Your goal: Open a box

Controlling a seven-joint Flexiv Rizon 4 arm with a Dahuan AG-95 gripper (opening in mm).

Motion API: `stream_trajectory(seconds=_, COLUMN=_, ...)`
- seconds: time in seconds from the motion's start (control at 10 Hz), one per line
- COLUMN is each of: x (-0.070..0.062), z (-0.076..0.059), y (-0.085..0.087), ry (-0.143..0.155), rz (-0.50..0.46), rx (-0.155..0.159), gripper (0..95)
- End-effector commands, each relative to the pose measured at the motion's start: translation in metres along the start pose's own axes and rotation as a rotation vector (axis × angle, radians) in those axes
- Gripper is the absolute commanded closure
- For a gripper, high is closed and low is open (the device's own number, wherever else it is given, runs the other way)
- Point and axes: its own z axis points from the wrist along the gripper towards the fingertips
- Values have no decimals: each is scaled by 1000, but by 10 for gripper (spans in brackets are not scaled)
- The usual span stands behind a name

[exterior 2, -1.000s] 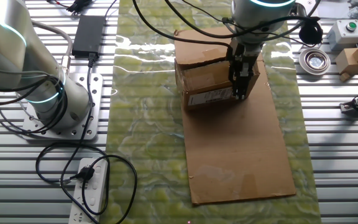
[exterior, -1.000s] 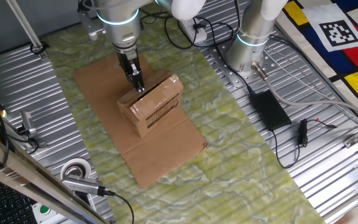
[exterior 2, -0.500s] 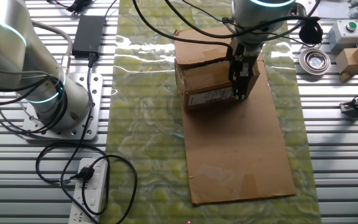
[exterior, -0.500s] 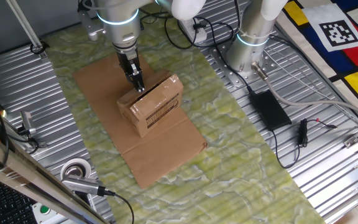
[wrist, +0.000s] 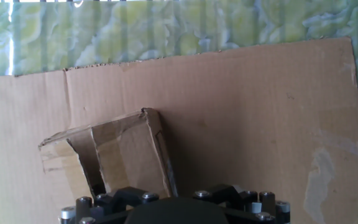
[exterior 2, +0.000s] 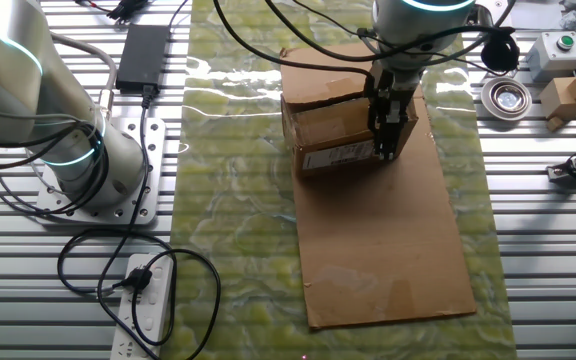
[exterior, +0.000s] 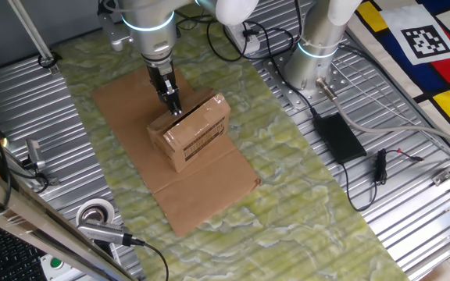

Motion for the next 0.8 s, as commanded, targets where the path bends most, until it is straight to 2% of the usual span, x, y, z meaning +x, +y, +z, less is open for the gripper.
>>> stream_trajectory(seconds=0.1, x=0, z=0, y=0, ry=40, rz=-176, rx=-58, gripper=950)
stream_trajectory(seconds=0.8, x=1, z=-3, y=1, ry=50, rz=-169, rx=-51, gripper=950)
